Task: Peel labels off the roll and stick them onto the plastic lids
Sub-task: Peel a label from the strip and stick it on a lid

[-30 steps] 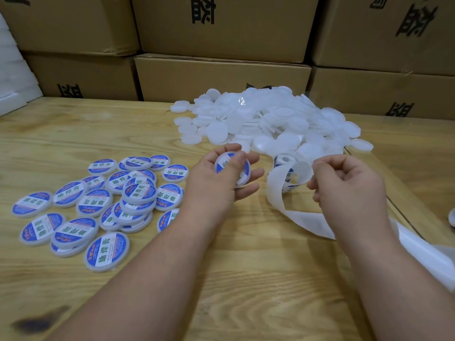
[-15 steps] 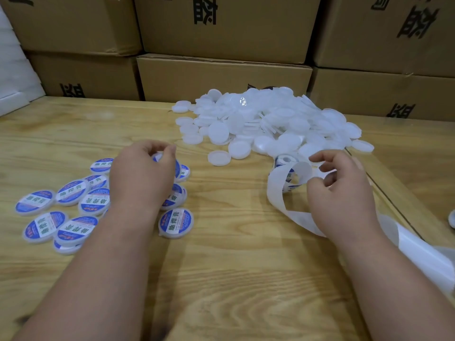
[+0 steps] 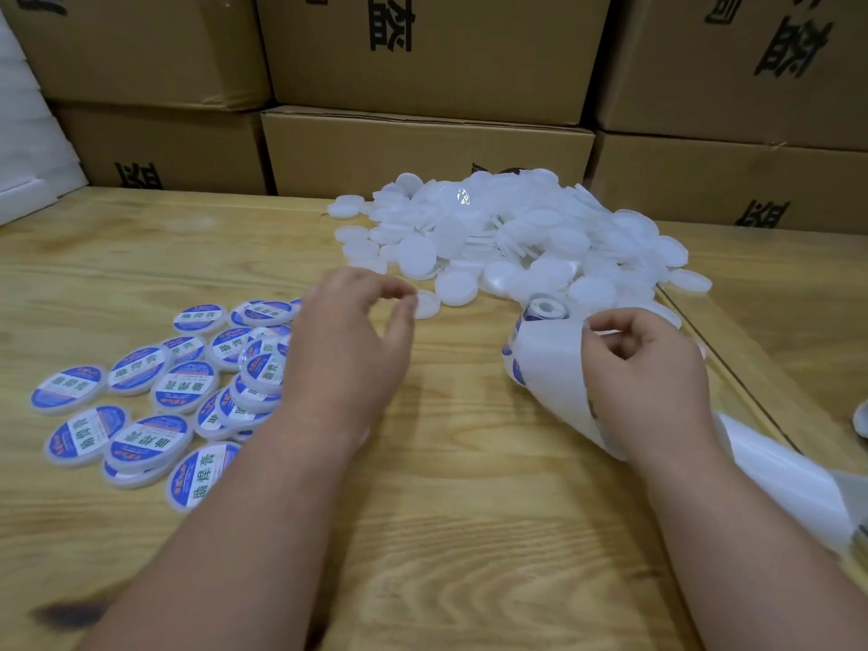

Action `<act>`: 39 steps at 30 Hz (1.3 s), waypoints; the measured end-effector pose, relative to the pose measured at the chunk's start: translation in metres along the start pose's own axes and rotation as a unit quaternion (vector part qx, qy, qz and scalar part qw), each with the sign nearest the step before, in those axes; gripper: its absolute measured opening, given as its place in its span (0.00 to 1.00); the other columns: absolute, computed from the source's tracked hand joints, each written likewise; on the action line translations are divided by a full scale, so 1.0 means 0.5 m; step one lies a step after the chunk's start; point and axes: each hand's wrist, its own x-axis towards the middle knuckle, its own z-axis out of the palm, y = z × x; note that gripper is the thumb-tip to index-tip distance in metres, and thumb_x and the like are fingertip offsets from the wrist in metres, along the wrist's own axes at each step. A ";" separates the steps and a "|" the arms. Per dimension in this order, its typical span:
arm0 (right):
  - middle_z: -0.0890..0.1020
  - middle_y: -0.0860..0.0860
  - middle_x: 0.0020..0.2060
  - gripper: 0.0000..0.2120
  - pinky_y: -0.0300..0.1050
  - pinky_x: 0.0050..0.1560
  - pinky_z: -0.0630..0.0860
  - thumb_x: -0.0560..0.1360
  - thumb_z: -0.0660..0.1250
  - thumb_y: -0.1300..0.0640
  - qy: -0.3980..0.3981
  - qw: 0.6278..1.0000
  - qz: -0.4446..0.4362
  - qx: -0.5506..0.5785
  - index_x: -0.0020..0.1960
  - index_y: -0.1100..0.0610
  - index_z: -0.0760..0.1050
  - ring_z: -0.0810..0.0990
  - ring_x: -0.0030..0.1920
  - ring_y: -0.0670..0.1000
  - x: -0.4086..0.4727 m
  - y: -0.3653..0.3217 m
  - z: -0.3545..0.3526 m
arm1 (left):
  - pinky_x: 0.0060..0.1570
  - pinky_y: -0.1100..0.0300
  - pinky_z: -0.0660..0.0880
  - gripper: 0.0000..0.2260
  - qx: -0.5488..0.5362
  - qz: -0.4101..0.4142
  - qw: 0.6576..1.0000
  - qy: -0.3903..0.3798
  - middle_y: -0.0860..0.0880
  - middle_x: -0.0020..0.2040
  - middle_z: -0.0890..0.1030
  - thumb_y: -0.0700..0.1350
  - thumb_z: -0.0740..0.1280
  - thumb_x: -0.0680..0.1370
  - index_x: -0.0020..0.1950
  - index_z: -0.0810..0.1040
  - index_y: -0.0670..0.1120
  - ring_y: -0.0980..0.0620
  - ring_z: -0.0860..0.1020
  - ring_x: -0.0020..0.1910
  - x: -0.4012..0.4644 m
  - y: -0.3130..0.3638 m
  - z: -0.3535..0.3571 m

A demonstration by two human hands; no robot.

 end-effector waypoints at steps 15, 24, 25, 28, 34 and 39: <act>0.84 0.50 0.34 0.03 0.41 0.31 0.74 0.74 0.76 0.53 -0.190 0.968 0.109 0.124 0.46 0.51 0.85 0.79 0.31 0.47 -0.018 -0.015 0.006 | 0.41 0.70 0.72 0.21 -0.268 -0.120 0.930 -0.223 0.62 0.50 0.83 0.55 0.70 0.76 0.67 0.69 0.67 0.64 0.80 0.45 -0.057 0.049 0.088; 0.86 0.46 0.34 0.06 0.41 0.32 0.75 0.70 0.72 0.51 -0.125 0.974 0.138 0.128 0.45 0.46 0.85 0.80 0.31 0.46 -0.014 -0.024 -0.007 | 0.56 0.45 0.81 0.19 -0.428 -0.156 0.882 -0.124 0.50 0.46 0.86 0.49 0.73 0.73 0.59 0.75 0.67 0.46 0.84 0.50 -0.044 0.037 0.098; 0.86 0.43 0.36 0.07 0.39 0.31 0.75 0.72 0.68 0.53 -0.063 0.983 0.113 0.127 0.46 0.47 0.84 0.80 0.31 0.43 -0.013 -0.028 -0.013 | 0.57 0.41 0.80 0.19 -0.443 -0.164 0.873 -0.125 0.48 0.45 0.86 0.48 0.73 0.73 0.59 0.75 0.66 0.44 0.85 0.50 -0.044 0.038 0.097; 0.85 0.42 0.41 0.09 0.33 0.38 0.72 0.73 0.62 0.53 0.061 0.990 -0.092 0.090 0.47 0.46 0.80 0.79 0.37 0.40 -0.025 -0.047 -0.030 | 0.50 0.46 0.83 0.20 -0.434 -0.164 0.874 -0.147 0.49 0.45 0.86 0.46 0.73 0.73 0.62 0.74 0.61 0.48 0.86 0.42 -0.047 0.043 0.094; 0.83 0.37 0.43 0.04 0.34 0.42 0.73 0.74 0.70 0.44 -0.003 0.993 -0.111 -0.030 0.47 0.40 0.77 0.80 0.44 0.41 -0.051 -0.063 0.003 | 0.37 0.60 0.80 0.22 -0.402 -0.130 0.882 -0.211 0.52 0.38 0.85 0.43 0.74 0.75 0.64 0.73 0.61 0.52 0.84 0.35 -0.059 0.057 0.096; 0.86 0.39 0.38 0.03 0.38 0.40 0.75 0.76 0.73 0.48 -0.100 0.994 0.036 0.012 0.46 0.47 0.83 0.83 0.39 0.37 -0.037 -0.041 0.002 | 0.50 0.48 0.79 0.23 -0.400 -0.095 0.877 -0.247 0.46 0.42 0.85 0.47 0.73 0.74 0.62 0.72 0.68 0.42 0.83 0.44 -0.065 0.052 0.098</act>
